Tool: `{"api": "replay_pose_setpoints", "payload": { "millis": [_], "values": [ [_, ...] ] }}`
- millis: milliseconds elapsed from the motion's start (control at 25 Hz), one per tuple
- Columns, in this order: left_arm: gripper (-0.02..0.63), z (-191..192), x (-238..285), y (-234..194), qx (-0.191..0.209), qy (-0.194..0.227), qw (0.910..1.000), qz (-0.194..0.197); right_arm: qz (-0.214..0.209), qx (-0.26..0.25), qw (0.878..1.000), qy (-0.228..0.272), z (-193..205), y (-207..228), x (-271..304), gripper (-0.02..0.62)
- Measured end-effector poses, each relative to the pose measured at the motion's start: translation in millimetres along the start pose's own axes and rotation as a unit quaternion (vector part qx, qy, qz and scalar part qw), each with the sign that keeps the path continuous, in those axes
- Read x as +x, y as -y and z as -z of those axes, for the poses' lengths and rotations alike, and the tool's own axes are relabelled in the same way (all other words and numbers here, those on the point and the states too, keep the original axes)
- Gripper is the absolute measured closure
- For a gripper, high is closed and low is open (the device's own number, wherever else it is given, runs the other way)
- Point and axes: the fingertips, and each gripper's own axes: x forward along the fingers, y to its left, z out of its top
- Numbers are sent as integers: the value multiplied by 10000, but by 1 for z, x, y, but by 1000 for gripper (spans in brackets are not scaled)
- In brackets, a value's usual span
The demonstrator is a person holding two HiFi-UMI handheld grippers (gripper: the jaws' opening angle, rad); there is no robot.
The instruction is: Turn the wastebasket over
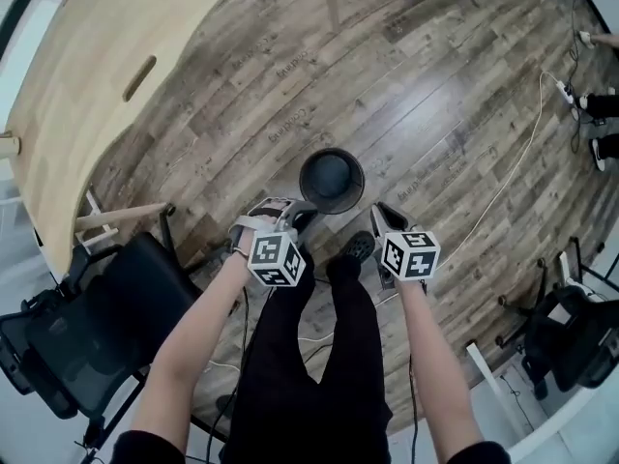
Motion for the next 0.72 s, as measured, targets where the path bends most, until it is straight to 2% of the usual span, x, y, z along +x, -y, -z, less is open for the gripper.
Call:
{"api": "replay_pose_setpoints", "payload": {
  "millis": [160, 320, 400, 520, 640, 720],
  "values": [
    [588, -29, -64, -30, -639, 345, 9967, -356, -38, -355, 9987, 362, -53, -32, -45, 534],
    [589, -49, -124, -74, -1287, 748, 9850, -873, -86, -619, 9933, 971, -114, -62, -91, 541],
    [589, -62, -154, -99, -1749, 1047, 9731, -1075, -133, -791, 9893, 1220, -141, -76, -115, 543],
    [589, -86, -199, -129, -2423, 1628, 9487, -1217, -290, -1052, 9818, 1554, -173, -100, -154, 549],
    [589, -113, -244, -162, -2758, 2229, 9257, -1319, -438, -1147, 9720, 2005, -210, -122, -188, 555],
    [589, -130, -274, -180, -2831, 2592, 9130, -1380, -469, -1165, 9647, 2315, -235, -136, -208, 559]
  ]
}}
